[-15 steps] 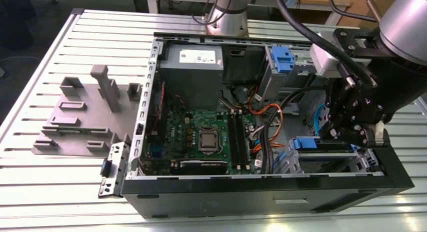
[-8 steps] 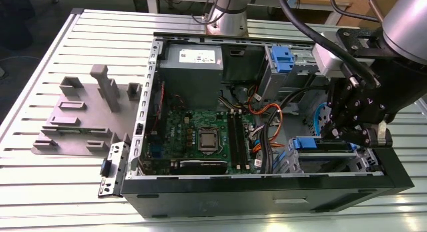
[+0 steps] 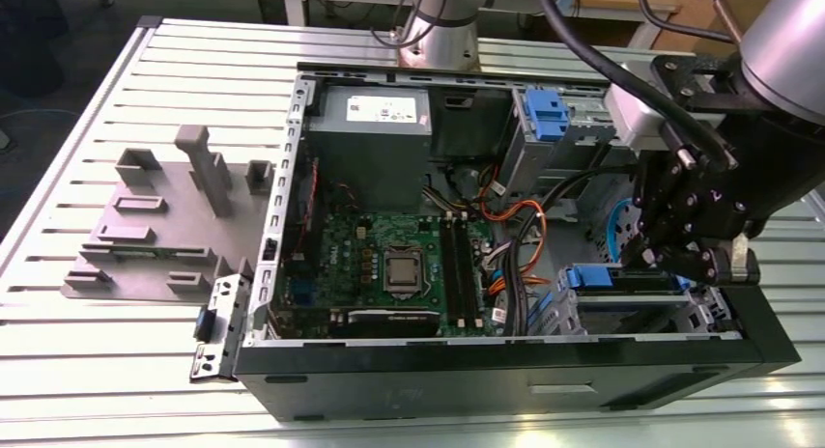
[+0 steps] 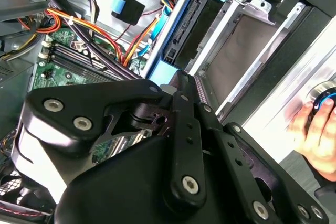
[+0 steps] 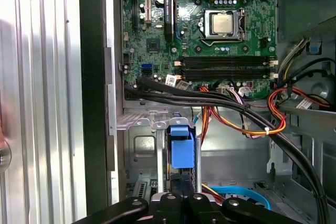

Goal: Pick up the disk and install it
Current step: 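Insert the first disk wire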

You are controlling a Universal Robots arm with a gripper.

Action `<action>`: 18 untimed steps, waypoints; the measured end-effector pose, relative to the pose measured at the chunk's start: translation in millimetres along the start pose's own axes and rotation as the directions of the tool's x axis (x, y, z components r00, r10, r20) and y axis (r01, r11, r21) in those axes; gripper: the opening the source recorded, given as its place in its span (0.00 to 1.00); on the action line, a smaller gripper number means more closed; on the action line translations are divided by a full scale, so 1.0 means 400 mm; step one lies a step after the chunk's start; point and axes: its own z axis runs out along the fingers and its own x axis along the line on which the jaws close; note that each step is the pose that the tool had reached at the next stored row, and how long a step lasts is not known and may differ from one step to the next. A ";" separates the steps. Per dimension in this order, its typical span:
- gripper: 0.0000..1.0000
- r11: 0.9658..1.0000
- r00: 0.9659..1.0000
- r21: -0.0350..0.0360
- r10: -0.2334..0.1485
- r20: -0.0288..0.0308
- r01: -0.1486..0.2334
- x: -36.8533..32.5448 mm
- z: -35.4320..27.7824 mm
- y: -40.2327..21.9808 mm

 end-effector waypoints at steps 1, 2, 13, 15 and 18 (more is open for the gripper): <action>0.11 1.000 1.000 0.000 0.000 0.000 0.000 0.000 -0.002 0.000; 0.11 1.000 1.000 0.000 0.000 0.000 0.000 0.000 -0.006 0.000; 0.11 0.994 0.994 -0.002 -0.111 0.003 0.111 -0.001 -0.013 -0.001; 0.11 0.993 0.993 -0.002 -0.116 0.004 0.116 -0.001 -0.013 -0.002; 0.11 0.993 0.993 -0.002 -0.118 0.003 0.118 -0.002 -0.012 -0.009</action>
